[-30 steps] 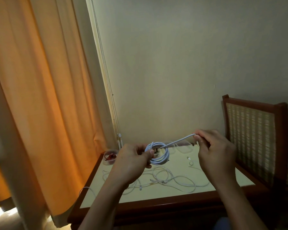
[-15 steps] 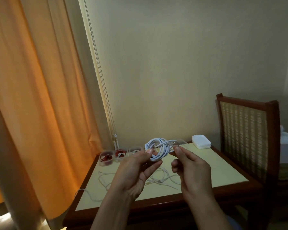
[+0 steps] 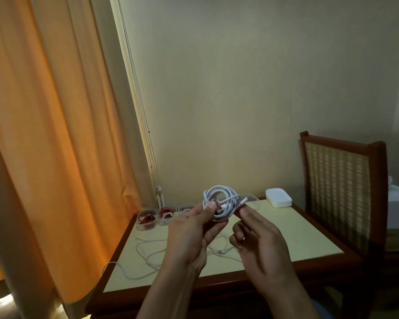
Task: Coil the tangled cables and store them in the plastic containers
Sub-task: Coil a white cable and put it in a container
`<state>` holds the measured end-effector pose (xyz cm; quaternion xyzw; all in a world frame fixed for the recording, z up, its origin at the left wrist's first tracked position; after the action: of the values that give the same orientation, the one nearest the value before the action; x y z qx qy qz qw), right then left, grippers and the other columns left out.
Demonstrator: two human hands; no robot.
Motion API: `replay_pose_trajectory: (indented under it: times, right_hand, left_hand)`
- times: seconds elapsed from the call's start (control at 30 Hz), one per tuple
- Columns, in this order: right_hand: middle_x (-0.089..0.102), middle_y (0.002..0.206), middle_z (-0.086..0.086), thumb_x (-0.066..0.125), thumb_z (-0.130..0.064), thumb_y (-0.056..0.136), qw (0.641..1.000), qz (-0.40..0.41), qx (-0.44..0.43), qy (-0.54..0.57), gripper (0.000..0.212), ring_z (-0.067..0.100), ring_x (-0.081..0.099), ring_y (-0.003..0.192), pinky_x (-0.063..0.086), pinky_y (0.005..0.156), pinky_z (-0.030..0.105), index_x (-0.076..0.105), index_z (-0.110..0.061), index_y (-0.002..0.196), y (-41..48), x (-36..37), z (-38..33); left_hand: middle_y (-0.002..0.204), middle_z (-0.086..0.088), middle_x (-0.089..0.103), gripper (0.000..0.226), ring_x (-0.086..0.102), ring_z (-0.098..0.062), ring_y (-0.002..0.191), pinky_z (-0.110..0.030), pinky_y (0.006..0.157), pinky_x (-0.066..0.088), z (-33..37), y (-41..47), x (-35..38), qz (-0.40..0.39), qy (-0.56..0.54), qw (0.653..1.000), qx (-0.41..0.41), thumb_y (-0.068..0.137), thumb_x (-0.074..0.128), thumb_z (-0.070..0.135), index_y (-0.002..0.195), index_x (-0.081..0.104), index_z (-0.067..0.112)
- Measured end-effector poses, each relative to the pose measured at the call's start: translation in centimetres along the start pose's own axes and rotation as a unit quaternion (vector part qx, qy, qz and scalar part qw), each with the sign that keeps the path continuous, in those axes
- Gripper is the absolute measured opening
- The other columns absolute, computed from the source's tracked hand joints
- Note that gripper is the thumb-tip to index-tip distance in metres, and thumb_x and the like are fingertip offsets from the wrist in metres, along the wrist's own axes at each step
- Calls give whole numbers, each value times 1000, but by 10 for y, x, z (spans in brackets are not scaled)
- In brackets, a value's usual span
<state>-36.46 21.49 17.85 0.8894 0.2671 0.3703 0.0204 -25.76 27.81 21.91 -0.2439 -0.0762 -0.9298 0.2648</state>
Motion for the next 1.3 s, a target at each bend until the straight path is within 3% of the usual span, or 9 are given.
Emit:
replay_pose_trajectory:
  times: [0.27, 0.47, 0.67, 0.73, 0.83, 0.9, 1.03, 1.2, 1.3]
  right_hand:
    - [72, 80, 3, 66, -16, 92, 995, 17, -40, -90, 17, 1, 47, 54, 36, 64, 28, 80, -14, 102, -7, 10, -8]
    - [54, 74, 4, 64, -15, 89, 1000, 0, -11, -11, 19, 8, 23, 52, 27, 43, 21, 79, -7, 98, -1, 6, -12]
    - [43, 71, 4, 62, -18, 88, 999, -46, 0, -6, 21, 10, 21, 54, 26, 50, 26, 79, -9, 95, -6, 7, -15]
    - [54, 68, -2, 64, -26, 89, 995, -64, -22, -78, 25, 8, 32, 56, 31, 58, 28, 78, -11, 103, -12, 12, -20]
    - [77, 93, 4, 70, -29, 86, 982, -47, -60, -175, 29, 10, 65, 73, 46, 73, 33, 76, -16, 111, -11, 14, -19]
    - [74, 85, 7, 69, -25, 91, 984, -16, -58, -167, 21, 17, 60, 69, 46, 67, 32, 78, -16, 107, -7, 13, -17]
    - [51, 70, 10, 61, -9, 96, 992, -9, -29, -122, 19, 12, 24, 51, 21, 48, 27, 78, -12, 103, 1, 6, -20]
    - [35, 74, 10, 58, -9, 99, 973, -78, 29, -215, 20, 10, 21, 49, 19, 46, 24, 78, -10, 103, 11, -5, -32]
    - [48, 71, 5, 57, -10, 100, 963, -125, 69, -230, 21, 11, 22, 54, 22, 48, 24, 77, -7, 103, 13, -4, -39]
  left_hand:
    - [104, -20, 77, 20, 76, -28, 100, -39, 88, 61, -6, -3, 8, -9, -5, 1000, 14, 94, 65, 5, 109, 74, -5]
    - [111, -23, 75, 25, 74, -29, 105, -36, 89, 61, -5, -1, 6, -52, -31, 998, -4, 93, 64, 4, 114, 71, -7]
    - [108, -24, 75, 22, 75, -31, 101, -36, 85, 63, -7, 1, 4, -32, -36, 999, 13, 94, 63, 1, 112, 71, -9]
    - [106, -24, 76, 21, 75, -31, 101, -37, 86, 62, -6, 1, 4, -38, -31, 999, 21, 94, 63, 2, 111, 71, -9]
    - [106, -23, 76, 22, 75, -30, 101, -36, 85, 63, -6, 0, 5, -55, -20, 998, 24, 92, 63, 4, 110, 71, -7]
    - [107, -22, 76, 24, 74, -31, 105, -37, 89, 62, -8, 3, 3, -63, -13, 998, 23, 90, 66, 6, 110, 73, -5]
    - [114, -19, 75, 33, 67, -33, 118, -47, 107, 51, -7, 11, -7, -94, 67, 993, 19, 85, 71, 15, 115, 74, 2]
    - [113, -12, 76, 31, 69, -30, 114, -46, 105, 53, 17, 22, -18, -157, 221, 962, 46, 91, 69, 2, 122, 69, 5]
    - [111, -9, 77, 27, 69, -30, 110, -44, 100, 56, 33, 29, -20, -191, 341, 919, 55, 91, 72, 8, 117, 75, 12]
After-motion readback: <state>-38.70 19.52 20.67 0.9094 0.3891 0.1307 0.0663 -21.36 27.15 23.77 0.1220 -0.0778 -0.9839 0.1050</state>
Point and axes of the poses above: each hand's wrist, its own y-axis towards the middle knuckle, its own x-axis out of the palm, z = x × y, the point moved 1 cm from there along y, towards the middle knuckle
